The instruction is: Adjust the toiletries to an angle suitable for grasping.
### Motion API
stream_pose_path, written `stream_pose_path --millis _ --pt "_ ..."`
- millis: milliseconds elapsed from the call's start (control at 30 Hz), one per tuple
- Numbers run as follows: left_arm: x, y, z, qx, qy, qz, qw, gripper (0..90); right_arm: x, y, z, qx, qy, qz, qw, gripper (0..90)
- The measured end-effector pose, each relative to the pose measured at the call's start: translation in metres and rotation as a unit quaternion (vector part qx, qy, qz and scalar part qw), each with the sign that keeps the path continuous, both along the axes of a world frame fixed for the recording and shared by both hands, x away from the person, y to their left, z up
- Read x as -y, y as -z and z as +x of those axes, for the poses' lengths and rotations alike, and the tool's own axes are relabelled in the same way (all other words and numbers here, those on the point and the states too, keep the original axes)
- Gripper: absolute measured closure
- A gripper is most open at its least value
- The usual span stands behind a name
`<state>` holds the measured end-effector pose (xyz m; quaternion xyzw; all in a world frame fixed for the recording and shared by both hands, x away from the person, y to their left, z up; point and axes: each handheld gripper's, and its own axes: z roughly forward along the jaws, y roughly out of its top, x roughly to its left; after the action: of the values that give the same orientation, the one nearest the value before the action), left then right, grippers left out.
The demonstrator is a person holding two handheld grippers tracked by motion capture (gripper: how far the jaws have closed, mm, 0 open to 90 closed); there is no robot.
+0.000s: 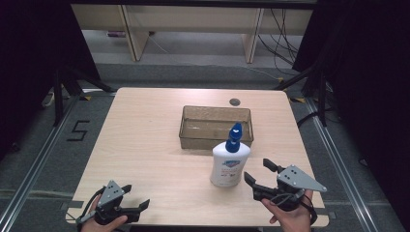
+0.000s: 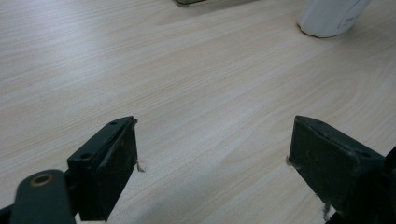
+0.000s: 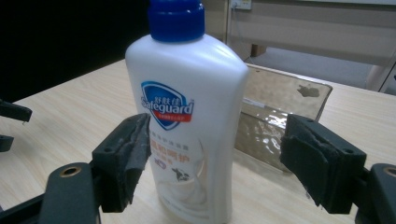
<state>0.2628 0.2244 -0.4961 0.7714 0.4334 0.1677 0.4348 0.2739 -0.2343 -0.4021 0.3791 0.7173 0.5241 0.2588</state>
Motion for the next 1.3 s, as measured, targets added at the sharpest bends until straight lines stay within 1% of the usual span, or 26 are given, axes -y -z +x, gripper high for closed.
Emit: stream_pose_path --millis 67,133,167,233,300,333,367,400,467,500,600,633,767,833,867,900,933,1000,1033,1100,1133,1167,1200,1233,1267,1300 --pt "0.000 0.000 0.000 0.000 0.001 -0.001 1.0000 14.7 0.000 -0.003 0.000 0.007 0.000 -0.004 1.0000 24.6" --pt "0.000 0.000 0.000 -0.002 -0.002 0.001 1.0000 14.7 -0.001 -0.005 0.000 0.002 0.000 0.001 1.0000 24.6" --pt "0.000 0.000 0.000 -0.002 -0.002 0.000 1.0000 14.8 -0.001 -0.007 0.000 0.011 -0.001 0.000 0.9999 24.7" --pt "0.000 0.000 0.000 -0.001 0.000 -0.003 1.0000 14.7 -0.002 -0.011 -0.002 0.006 0.003 -0.001 1.0000 24.9" --pt "0.000 0.001 0.001 0.000 -0.001 -0.005 1.0000 14.7 0.000 -0.014 0.000 0.018 0.000 -0.004 0.9998 25.0" --pt "-0.001 0.001 0.001 0.000 -0.002 -0.006 1.0000 14.7 0.001 -0.016 -0.001 0.013 0.001 -0.006 0.9999 25.0" --pt "0.000 0.001 0.001 0.000 -0.002 -0.007 1.0000 14.8 0.002 -0.017 -0.001 0.017 -0.001 -0.007 0.9998 25.0" --pt "0.000 0.000 0.000 -0.003 -0.006 -0.001 1.0000 14.7 0.002 -0.019 -0.001 0.019 0.002 0.000 0.9998 25.0" --pt "0.000 0.000 0.000 -0.003 -0.006 -0.002 1.0000 14.7 0.004 -0.020 -0.001 0.017 0.003 -0.004 0.9998 25.0" --pt "0.000 0.000 0.000 -0.004 -0.006 0.000 1.0000 14.7 0.004 -0.021 0.000 0.021 0.004 0.000 0.9998 25.0" --pt "0.002 0.001 0.001 -0.002 0.000 -0.007 1.0000 14.7 0.003 -0.022 0.001 0.013 0.003 0.003 0.9999 25.1" --pt "0.001 0.001 0.001 -0.003 0.001 -0.005 1.0000 14.7 0.001 -0.023 0.002 0.016 0.001 0.007 0.9999 25.1" --pt "0.002 0.001 0.002 -0.003 -0.004 -0.012 0.9999 14.7 -0.002 -0.028 0.004 0.029 -0.003 0.002 0.9996 25.2" --pt "0.002 0.001 0.003 -0.004 -0.005 -0.011 0.9999 14.7 -0.004 -0.030 0.006 0.030 -0.007 0.006 0.9995 25.2" --pt "0.002 0.001 0.003 -0.004 -0.005 -0.013 0.9999 14.7 -0.005 -0.032 0.006 0.025 -0.011 0.008 0.9996 25.3" --pt "0.002 0.001 0.003 -0.004 -0.005 -0.010 0.9999 14.7 -0.006 -0.034 0.008 0.029 -0.008 0.004 0.9995 25.3" --pt "0.002 0.000 0.003 -0.005 -0.006 -0.006 1.0000 14.7 -0.008 -0.036 0.011 0.032 -0.011 0.009 0.9994 25.6" --pt "0.005 0.001 0.003 -0.005 -0.001 -0.012 0.9999 14.7 -0.009 -0.037 0.012 0.029 -0.011 0.008 0.9995 25.9" --pt "0.006 0.001 0.003 -0.004 0.006 -0.014 0.9999 14.7 -0.013 -0.038 0.013 0.029 -0.007 0.017 0.9994 26.0" --pt "0.008 0.001 0.003 -0.005 0.010 -0.011 0.9999 14.7 -0.018 -0.040 0.016 0.025 -0.017 0.016 0.9994 26.4" --pt "0.007 0.001 0.004 -0.007 0.008 -0.009 0.9999 14.7 -0.019 -0.041 0.018 0.028 -0.009 0.007 0.9995 26.5" --pt "0.007 0.001 0.003 -0.009 0.004 -0.006 0.9999 14.7 -0.019 -0.042 0.020 0.032 -0.012 0.003 0.9994 26.5" --pt "0.007 0.001 0.004 -0.010 0.003 -0.004 0.9999 14.7 -0.022 -0.042 0.021 0.026 -0.014 0.012 0.9995 26.7" --pt "0.006 0.001 0.004 -0.007 0.002 -0.009 0.9999 14.7 -0.022 -0.042 0.021 0.026 -0.014 0.012 0.9995 26.7" --pt "0.006 0.001 0.004 -0.008 0.004 -0.011 0.9999 14.7 -0.022 -0.043 0.024 0.034 -0.017 0.007 0.9992 26.9" --pt "0.006 0.001 0.004 -0.005 0.003 -0.014 0.9999 14.7 -0.024 -0.043 0.024 0.024 -0.018 0.010 0.9995 27.1"
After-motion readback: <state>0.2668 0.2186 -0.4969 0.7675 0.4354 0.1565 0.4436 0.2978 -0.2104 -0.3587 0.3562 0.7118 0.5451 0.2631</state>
